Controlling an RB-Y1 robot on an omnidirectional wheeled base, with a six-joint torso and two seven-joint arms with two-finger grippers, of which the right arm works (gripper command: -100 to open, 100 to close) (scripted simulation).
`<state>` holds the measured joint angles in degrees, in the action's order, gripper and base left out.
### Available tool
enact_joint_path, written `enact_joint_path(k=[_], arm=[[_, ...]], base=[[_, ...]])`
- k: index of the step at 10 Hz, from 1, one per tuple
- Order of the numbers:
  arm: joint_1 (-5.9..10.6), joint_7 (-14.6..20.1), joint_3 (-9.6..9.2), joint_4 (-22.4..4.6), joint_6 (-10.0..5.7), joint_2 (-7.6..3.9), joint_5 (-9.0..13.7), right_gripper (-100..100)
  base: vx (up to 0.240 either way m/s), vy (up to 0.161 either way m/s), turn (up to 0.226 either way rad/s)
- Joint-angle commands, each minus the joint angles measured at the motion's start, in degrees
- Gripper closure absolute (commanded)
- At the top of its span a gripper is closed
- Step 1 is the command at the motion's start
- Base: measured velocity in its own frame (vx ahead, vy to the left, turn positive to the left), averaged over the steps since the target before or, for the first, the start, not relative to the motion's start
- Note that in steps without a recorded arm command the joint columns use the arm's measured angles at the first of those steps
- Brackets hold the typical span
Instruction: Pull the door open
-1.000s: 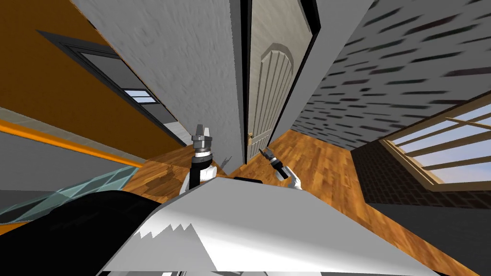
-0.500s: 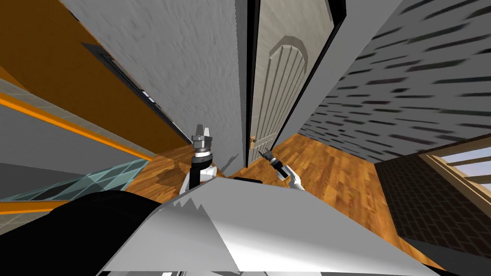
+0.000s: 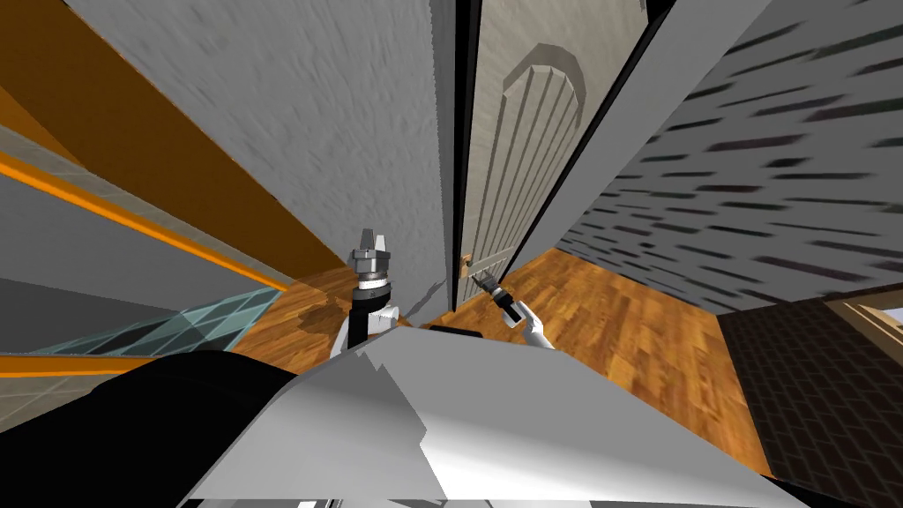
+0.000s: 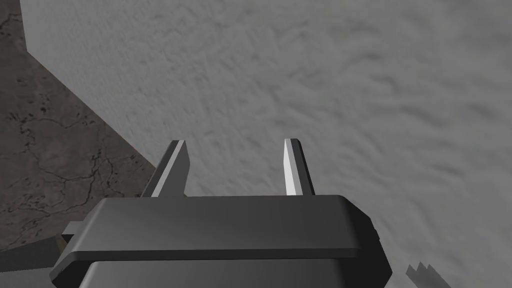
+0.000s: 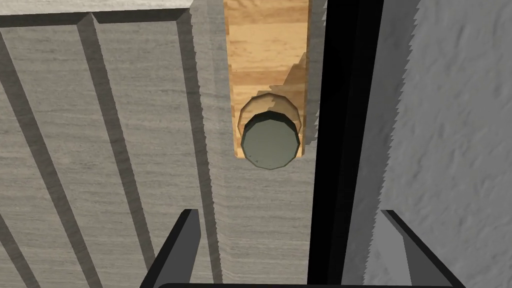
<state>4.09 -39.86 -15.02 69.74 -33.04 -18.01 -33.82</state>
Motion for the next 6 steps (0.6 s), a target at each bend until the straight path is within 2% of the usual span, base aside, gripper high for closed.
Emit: enact_joint_path(k=[1,3,4,6], arm=[[1.55,-1.3,0.24,-1.7,1.45,2.13,-0.3,-100],[3.05,-2.4,0.38,-3.2,2.84,4.32,-0.6,-100],[4.37,-3.4,0.5,-4.6,4.07,6.26,-0.9,-100],[5.64,-4.4,0.62,-5.9,5.24,8.11,-1.2,-100]], base=[[0.082,-0.012,0.107],[0.075,-0.021,0.054],[0.1,-0.014,0.121],[0.154,0.014,0.063]])
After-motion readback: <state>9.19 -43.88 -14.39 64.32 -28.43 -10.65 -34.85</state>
